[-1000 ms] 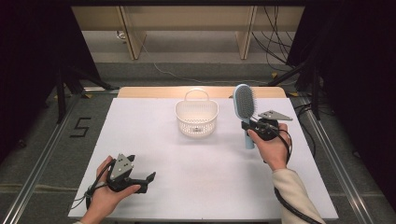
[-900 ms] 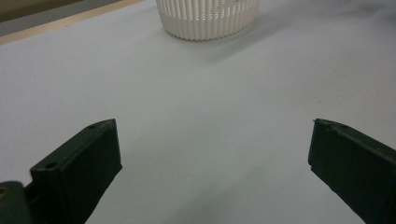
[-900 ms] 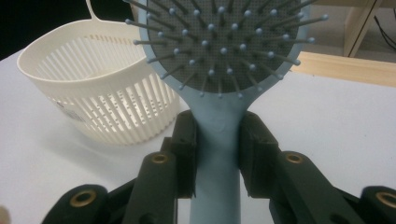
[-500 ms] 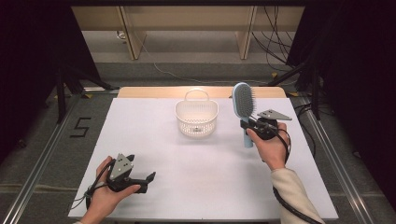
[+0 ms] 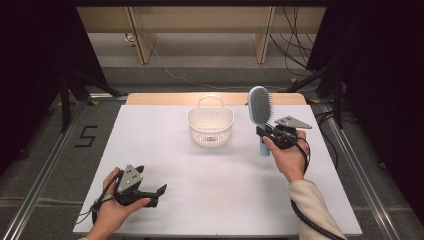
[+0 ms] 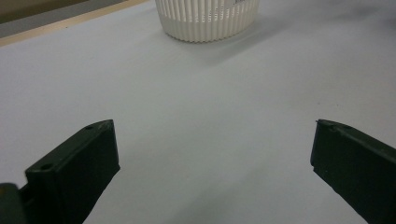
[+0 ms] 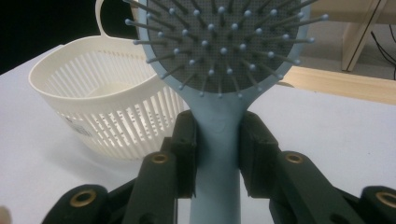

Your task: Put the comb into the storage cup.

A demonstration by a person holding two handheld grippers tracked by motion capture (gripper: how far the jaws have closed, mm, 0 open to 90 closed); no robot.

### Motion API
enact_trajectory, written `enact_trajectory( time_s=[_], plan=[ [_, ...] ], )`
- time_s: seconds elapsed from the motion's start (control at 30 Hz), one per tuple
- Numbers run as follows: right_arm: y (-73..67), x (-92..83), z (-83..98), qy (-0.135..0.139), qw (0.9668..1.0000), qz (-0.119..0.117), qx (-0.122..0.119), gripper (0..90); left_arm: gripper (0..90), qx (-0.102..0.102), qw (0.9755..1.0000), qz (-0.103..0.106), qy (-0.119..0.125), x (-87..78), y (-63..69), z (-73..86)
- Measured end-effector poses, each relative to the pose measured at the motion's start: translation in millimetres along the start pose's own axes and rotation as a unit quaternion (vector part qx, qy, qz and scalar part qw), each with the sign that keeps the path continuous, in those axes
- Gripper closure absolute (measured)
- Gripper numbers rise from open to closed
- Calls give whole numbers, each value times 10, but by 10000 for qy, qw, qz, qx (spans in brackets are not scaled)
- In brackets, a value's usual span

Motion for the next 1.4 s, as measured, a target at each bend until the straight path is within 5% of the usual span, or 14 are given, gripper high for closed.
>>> enact_trajectory(
  time_s=[1.4],
  plan=[
    [-81, 72, -163, 282, 9996, -22, 34, 704, 4, 7, 10000, 5, 8, -1, 5, -4]
  ],
)
Point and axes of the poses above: each handheld gripper's, and its own axes: x roughly forward along the jaws, z roughly out of its underside, y roughly to its right, the point moved 10 cm from there along x, roughly forward along the jaws, and after that the axes turned 14 degrees about y, right-handed, at the moved point
